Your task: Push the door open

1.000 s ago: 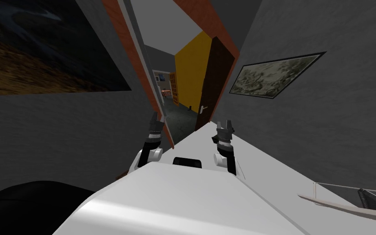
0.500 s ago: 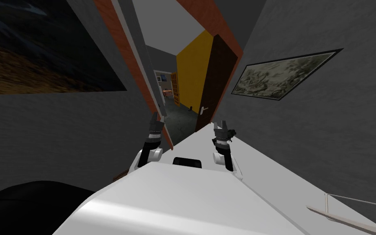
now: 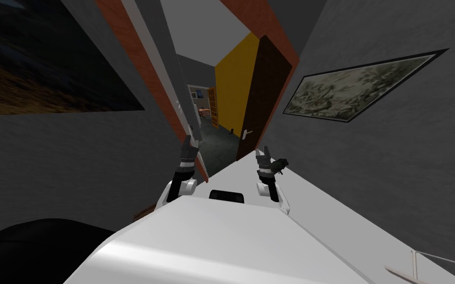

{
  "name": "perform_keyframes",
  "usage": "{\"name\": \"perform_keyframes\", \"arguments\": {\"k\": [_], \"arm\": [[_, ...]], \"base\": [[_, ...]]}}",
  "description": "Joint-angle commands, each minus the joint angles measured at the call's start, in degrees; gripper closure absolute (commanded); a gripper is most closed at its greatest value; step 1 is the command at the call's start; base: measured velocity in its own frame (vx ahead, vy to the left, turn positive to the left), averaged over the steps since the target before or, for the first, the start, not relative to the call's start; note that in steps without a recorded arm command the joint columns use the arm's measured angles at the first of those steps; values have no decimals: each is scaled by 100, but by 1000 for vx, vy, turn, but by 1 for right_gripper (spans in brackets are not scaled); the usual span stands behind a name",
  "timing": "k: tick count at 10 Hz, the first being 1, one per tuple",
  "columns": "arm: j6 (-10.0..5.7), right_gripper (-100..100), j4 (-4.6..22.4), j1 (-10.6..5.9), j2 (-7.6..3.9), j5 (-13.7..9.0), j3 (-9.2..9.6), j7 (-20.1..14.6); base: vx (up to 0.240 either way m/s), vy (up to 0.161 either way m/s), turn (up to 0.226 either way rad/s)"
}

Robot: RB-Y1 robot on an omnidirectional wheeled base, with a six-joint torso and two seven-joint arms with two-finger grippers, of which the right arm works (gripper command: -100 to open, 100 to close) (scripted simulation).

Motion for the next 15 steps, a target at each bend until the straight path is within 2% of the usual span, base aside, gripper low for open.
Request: {"name": "perform_keyframes", "arguments": {"k": [1,10,11,15], "arm": [[-36,-100,226,-124,-38,56,6,-79],[-169,-100,1723,-956,-408,478,36,-778],[-169,-100,1723,-956,-408,478,36,-778],[-230,-100,2386,-1340,-573,673,50,-1101]], "base": [[48,-46,39],[84,-92,75],[59,-75,30],[61,-82,69]]}}
